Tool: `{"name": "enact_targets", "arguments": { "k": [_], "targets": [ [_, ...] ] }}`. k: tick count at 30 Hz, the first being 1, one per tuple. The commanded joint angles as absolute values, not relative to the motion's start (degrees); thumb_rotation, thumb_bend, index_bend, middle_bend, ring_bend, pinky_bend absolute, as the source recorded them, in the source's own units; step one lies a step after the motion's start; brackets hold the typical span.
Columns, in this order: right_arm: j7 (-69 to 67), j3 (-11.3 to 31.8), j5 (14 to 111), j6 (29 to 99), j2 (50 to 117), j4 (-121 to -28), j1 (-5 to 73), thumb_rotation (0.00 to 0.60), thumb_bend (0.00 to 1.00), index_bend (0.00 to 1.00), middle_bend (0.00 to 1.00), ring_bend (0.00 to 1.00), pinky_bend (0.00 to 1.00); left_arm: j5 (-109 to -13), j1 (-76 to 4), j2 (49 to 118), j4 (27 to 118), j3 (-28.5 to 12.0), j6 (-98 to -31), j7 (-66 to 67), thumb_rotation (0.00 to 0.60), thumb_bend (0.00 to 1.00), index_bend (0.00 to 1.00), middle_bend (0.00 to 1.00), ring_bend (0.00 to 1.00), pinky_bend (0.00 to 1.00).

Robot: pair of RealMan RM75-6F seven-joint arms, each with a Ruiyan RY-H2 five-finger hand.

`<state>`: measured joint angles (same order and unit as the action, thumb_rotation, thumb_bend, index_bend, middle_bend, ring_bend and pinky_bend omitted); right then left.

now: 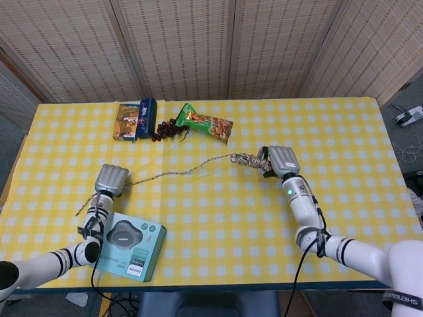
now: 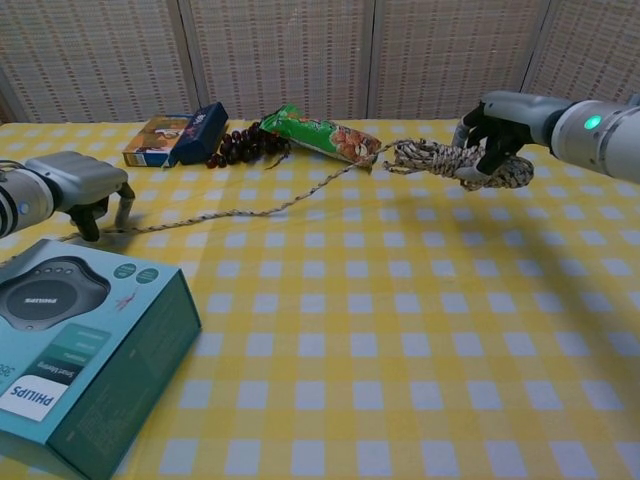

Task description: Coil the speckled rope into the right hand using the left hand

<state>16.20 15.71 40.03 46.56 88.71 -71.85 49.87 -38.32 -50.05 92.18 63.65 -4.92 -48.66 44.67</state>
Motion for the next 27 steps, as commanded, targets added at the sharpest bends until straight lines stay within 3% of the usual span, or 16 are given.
{"name": "enact_targets", "arguments": {
  "k": [1,27],
  "targets": [
    [16.19,15.79,39.87,46.67,88.59,-71.78,49.78,0.600,0.51,0.75,0.67,0.57,0.60,-38.18,-50.06,92.21,63.42,-5.05,-48.49,44.64,0.600,0.33,0.60,0.87,0.83,0.94],
    [14.97,16.12,39.83,46.28,88.42,-70.64,48.92,0.600,0.52,0.75,0.67,0.57,0.60,-36.96,-50.53,92.68,62.90,-5.70,-47.81,45.09,0.600,0.37,0.67,0.87,0.83,0.94]
  ]
}}
